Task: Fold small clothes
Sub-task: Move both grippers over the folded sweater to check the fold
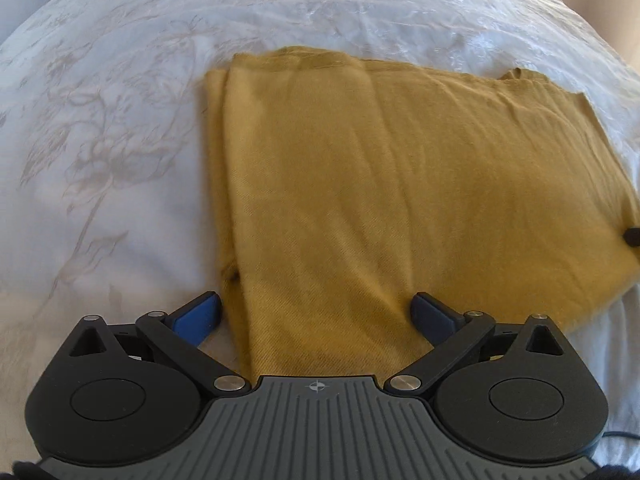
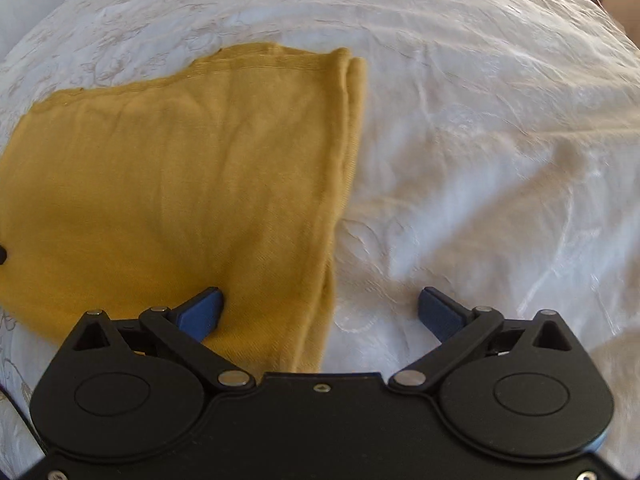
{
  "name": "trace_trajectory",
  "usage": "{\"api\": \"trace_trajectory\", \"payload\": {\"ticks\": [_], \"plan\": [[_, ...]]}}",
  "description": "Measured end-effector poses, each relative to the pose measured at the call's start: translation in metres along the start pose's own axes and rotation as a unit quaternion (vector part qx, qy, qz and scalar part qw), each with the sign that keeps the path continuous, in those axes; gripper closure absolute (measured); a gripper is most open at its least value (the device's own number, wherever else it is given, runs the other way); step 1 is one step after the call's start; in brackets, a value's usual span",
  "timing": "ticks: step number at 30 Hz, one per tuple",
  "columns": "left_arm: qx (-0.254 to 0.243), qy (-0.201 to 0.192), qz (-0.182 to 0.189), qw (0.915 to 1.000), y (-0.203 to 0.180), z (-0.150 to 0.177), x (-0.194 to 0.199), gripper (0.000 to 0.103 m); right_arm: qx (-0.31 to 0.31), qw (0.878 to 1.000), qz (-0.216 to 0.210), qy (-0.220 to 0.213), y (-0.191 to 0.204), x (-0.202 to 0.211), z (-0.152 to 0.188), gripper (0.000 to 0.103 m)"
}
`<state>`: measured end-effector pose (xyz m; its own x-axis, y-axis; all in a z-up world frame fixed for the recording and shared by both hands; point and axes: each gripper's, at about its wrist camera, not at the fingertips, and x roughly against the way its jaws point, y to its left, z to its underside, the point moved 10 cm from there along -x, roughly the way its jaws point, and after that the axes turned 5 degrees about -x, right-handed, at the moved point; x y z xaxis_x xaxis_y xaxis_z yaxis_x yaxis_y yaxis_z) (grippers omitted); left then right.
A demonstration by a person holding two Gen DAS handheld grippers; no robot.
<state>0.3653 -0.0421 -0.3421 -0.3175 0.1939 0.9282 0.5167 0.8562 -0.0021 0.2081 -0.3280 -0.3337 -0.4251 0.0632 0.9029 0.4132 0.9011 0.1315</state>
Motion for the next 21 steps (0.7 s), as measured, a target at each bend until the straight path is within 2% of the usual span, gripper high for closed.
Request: {"api": "trace_trajectory", "payload": {"ticks": [3, 7, 10, 13, 18, 21], "plan": [[0.028, 0.003, -0.004, 0.9996, 0.004, 0.006, 0.004, 0.000, -0.021, 1.000, 0.004, -0.008, -0.004, 0.013, 0.005, 0.001], [0.024, 0.014, -0.008, 0.9996, -0.006, 0.015, 0.006, 0.000, -0.052, 0.998, -0.018, -0.031, 0.000, 0.031, 0.007, 0.001], [0.054, 0.032, -0.006, 0.9980, -0.008, 0.029, 0.005, 0.000, -0.064, 0.998, -0.009, -0.013, -0.001, 0.026, 0.016, 0.001], [0.086, 0.033, -0.005, 0.9957, -0.010, 0.038, 0.005, 0.000, -0.083, 0.996, 0.016, 0.040, -0.014, 0.007, 0.039, 0.001], [0.095, 0.031, -0.004, 0.9950, -0.008, 0.040, 0.001, 0.000, -0.120, 0.992, 0.000, 0.037, -0.022, 0.014, 0.045, 0.001], [0.095, 0.038, -0.006, 0.9947, -0.008, 0.040, -0.001, 0.000, -0.133, 0.991, -0.017, 0.014, -0.022, 0.024, 0.039, 0.001]]}}
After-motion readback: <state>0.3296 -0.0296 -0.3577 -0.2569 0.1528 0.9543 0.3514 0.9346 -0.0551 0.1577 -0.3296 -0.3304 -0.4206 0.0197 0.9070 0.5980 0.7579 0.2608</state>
